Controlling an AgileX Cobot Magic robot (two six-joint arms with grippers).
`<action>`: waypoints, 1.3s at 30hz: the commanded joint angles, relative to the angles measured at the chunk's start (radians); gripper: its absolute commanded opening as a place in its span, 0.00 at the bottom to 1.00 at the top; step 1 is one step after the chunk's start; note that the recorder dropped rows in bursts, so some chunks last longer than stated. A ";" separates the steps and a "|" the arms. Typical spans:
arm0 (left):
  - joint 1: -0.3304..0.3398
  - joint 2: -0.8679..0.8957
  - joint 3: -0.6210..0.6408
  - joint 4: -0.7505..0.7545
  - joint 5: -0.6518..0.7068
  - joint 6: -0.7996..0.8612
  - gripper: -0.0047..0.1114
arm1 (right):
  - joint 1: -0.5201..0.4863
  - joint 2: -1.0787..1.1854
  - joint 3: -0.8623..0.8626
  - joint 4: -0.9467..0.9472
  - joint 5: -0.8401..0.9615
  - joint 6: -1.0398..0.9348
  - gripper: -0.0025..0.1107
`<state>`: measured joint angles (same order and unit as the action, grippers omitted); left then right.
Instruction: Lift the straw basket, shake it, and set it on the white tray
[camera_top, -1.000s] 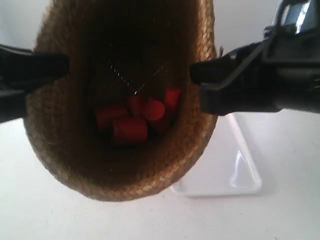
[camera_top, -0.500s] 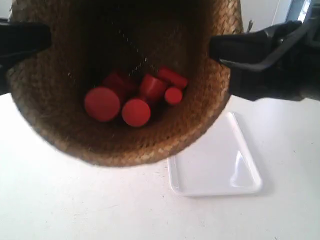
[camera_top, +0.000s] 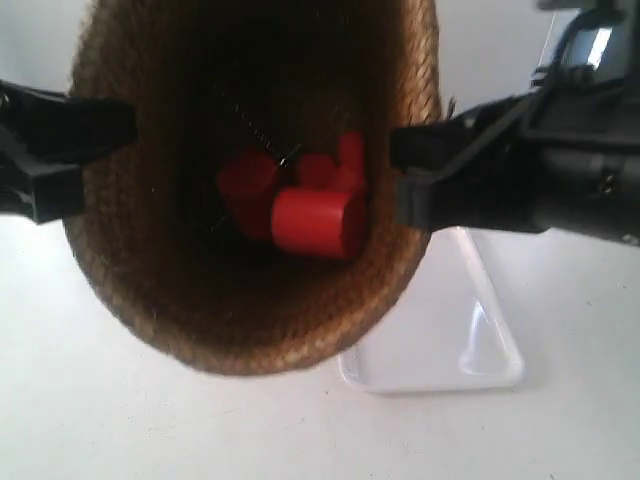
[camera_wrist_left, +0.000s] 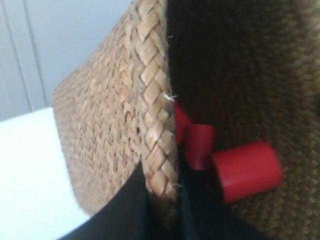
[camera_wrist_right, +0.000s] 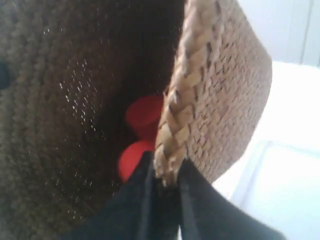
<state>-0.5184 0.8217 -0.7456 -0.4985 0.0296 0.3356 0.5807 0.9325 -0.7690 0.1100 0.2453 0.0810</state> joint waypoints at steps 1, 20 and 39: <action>-0.047 -0.099 -0.057 0.008 0.085 0.016 0.04 | 0.083 -0.130 -0.043 0.065 -0.023 -0.058 0.02; -0.029 0.026 -0.017 0.087 0.067 -0.132 0.04 | 0.012 -0.009 0.020 -0.056 0.040 0.067 0.02; 0.018 0.193 -0.227 0.185 0.306 -0.447 0.04 | 0.017 -0.052 -0.155 -0.291 0.454 0.318 0.02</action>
<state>-0.5168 0.9547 -0.9206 -0.3345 0.2913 -0.0351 0.5965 0.8455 -0.8839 -0.0804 0.6632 0.3522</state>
